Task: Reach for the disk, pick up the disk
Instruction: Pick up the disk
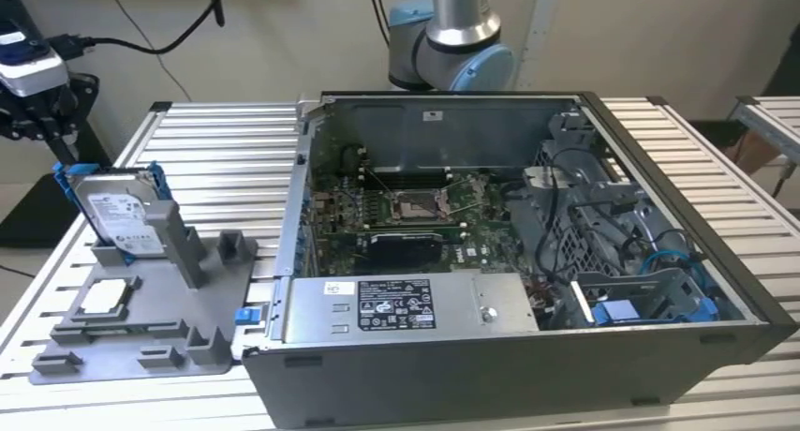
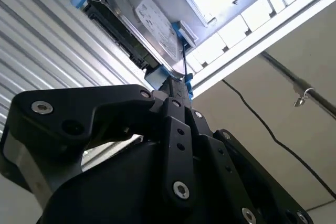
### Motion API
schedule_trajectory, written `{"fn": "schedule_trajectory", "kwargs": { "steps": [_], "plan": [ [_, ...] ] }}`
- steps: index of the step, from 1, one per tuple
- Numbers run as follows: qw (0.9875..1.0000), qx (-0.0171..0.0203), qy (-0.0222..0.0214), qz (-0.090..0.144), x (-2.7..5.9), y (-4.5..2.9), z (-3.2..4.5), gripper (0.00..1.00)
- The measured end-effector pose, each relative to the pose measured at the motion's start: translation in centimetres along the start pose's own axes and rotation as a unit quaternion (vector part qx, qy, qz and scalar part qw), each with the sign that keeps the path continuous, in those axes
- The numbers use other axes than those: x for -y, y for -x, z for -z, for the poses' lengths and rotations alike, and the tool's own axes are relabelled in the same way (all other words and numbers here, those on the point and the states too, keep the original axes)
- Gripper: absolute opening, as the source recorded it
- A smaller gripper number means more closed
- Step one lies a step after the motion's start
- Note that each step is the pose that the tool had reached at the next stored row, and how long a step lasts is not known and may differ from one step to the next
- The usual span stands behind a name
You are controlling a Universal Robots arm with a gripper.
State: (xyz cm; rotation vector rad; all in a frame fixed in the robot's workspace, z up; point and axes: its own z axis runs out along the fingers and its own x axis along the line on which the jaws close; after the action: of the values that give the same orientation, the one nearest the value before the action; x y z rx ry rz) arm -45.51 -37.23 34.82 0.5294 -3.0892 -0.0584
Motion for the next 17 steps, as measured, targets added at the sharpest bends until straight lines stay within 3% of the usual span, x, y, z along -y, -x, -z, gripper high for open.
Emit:
{"fn": "schedule_trajectory", "kwargs": {
  "steps": [4, 8, 13, 17],
  "plan": [
    [0.9993, -0.0013, 0.0, 0.036, 0.0, 0.0, 0.0, 0.0],
    [0.9974, -0.0028, -0.0002, 0.072, 0.0, 0.0, 0.02, 0.0],
    [0.9931, -0.0047, -0.0006, 0.117, 0.0, 0.0, 0.04, 0.0],
    [0.9882, -0.006, -0.0008, 0.153, 0.0, 0.0, 0.04, 0.0]
  ]
}}
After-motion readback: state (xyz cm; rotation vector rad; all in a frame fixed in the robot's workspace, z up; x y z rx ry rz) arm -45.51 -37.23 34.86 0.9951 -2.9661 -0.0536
